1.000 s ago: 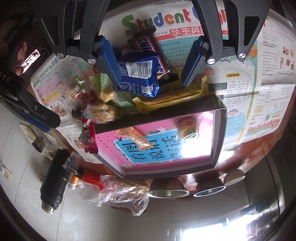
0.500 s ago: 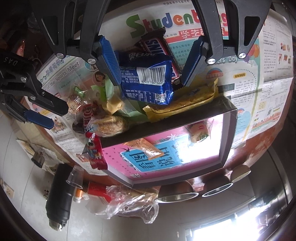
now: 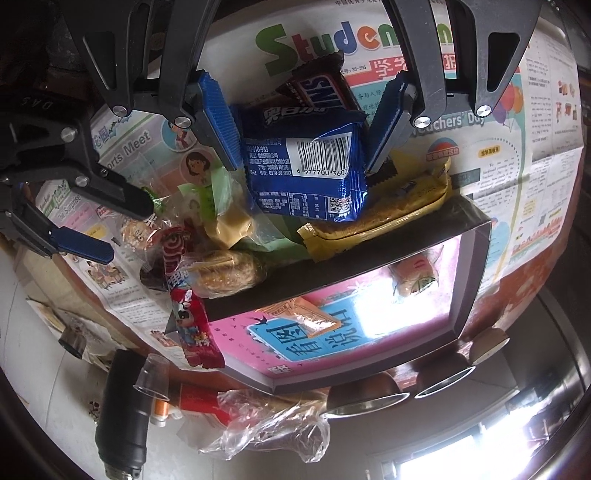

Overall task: Organize snacks
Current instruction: 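Move the left gripper to the blue biscuit pack while the right approaches the clear sweet bag, then grasp the blue biscuit pack with the left gripper while the right grasps the clear sweet bag, then lift and carry the biscuit pack with the left gripper while the right carries the sweet bag over the tray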

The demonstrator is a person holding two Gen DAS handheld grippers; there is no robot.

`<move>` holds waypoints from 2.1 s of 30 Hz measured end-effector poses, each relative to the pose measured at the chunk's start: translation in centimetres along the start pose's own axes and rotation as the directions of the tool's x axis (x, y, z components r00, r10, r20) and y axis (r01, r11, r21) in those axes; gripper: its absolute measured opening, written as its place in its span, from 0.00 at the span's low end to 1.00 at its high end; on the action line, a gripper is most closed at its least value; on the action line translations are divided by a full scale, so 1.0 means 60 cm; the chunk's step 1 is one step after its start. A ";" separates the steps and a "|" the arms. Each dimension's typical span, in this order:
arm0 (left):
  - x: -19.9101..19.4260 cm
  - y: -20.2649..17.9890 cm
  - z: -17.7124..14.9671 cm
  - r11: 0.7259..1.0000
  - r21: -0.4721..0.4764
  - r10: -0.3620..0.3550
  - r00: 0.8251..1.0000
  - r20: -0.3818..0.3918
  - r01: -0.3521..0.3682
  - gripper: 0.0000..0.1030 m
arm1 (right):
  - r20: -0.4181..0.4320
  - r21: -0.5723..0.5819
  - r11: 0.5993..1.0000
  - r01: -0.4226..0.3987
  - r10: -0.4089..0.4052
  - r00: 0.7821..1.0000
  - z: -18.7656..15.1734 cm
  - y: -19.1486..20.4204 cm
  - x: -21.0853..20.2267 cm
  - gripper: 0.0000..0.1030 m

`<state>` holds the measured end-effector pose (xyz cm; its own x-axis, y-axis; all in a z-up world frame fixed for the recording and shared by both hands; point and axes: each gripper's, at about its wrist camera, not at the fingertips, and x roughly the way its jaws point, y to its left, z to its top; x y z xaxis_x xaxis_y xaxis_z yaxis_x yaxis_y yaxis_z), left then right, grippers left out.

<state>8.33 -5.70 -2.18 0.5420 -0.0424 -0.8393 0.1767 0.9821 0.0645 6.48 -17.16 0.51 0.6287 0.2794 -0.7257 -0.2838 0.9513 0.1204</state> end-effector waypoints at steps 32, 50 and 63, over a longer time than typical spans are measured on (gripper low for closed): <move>0.012 -0.015 0.006 0.998 0.015 0.056 0.998 0.014 -0.057 0.60 | 0.039 -0.032 0.998 -0.056 0.057 0.998 -0.017 -0.006 0.032 0.50; -0.019 0.033 0.005 0.992 -0.080 -0.095 0.995 0.036 0.097 0.57 | 0.083 -0.007 0.998 -0.069 0.069 0.994 -0.007 -0.012 0.007 0.50; -0.053 0.066 0.007 0.980 -0.131 -0.138 0.987 0.081 0.148 0.56 | 0.099 -0.008 0.997 -0.075 0.075 0.992 0.000 -0.005 -0.007 0.50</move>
<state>7.64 -1.78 0.99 0.5775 -0.1921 -0.7934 0.1457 0.9806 -0.1314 6.28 -17.55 0.81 0.6740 0.3614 -0.6443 -0.3358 0.9267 0.1686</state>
